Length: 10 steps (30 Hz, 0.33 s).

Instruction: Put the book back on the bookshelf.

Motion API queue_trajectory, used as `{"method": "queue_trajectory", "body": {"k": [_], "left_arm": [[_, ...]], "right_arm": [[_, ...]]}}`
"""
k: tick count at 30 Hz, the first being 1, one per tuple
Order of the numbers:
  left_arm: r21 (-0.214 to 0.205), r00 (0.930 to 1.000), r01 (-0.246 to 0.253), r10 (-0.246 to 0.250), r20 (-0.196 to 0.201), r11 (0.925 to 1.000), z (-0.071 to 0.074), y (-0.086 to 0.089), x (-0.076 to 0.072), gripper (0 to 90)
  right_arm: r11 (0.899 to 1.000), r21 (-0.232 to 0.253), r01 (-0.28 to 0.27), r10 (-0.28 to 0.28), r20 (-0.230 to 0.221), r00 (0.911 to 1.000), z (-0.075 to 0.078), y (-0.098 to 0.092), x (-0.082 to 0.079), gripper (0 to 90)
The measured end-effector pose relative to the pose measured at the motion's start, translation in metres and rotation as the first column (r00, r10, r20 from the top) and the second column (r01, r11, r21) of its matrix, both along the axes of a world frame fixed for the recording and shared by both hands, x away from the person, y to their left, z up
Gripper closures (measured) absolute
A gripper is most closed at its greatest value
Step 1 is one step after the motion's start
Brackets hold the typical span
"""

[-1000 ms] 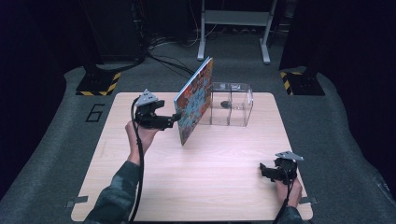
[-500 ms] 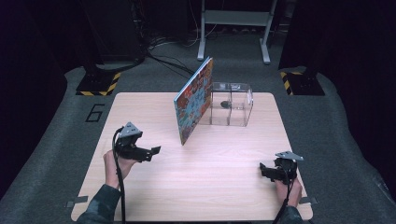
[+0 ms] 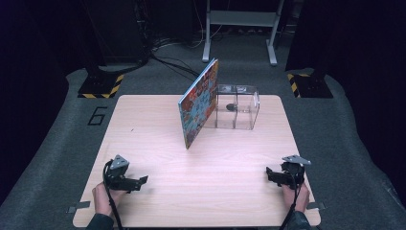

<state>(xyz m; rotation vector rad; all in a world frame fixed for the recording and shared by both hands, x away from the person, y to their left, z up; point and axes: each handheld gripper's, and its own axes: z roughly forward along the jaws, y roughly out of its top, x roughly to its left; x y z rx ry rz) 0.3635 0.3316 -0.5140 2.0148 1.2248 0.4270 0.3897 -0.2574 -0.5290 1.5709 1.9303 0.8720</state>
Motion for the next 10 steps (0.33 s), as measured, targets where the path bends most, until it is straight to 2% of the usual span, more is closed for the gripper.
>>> {"method": "queue_trajectory", "body": {"k": [4,6,7,8,9,10], "left_arm": [[0.023,0.9999,0.001,0.000,-0.017,0.9997,-0.012,0.002,-0.002,0.1],[0.051,0.9999,0.002,-0.002,0.010,0.9987,-0.016,0.003,-0.004,0.0],[0.048,0.9999,-0.004,0.003,0.012,0.9988,-0.016,0.002,-0.005,0.0],[0.088,0.9997,0.002,-0.004,0.024,0.9961,-0.017,0.003,-0.004,0.0],[0.105,0.9999,0.001,-0.002,0.013,0.9945,-0.016,0.001,-0.004,0.0],[0.099,0.9995,-0.005,0.002,0.032,0.9950,-0.017,0.000,-0.004,0.0]], "right_arm": [[1.000,0.000,0.001,-0.001,0.001,1.0000,0.000,0.000,0.000,9.6],[1.000,-0.006,-0.011,0.011,0.002,0.9999,0.000,-0.001,0.000,9.5],[1.000,-0.006,-0.012,0.012,0.002,0.9999,0.000,-0.001,0.000,9.4],[1.000,-0.006,-0.012,0.012,0.000,0.9999,0.000,-0.001,0.001,9.3],[1.000,-0.006,-0.012,0.012,0.000,0.9999,0.000,-0.001,0.001,9.2],[1.000,-0.005,-0.010,0.010,-0.001,0.9999,0.000,0.000,0.001,9.0]]}}
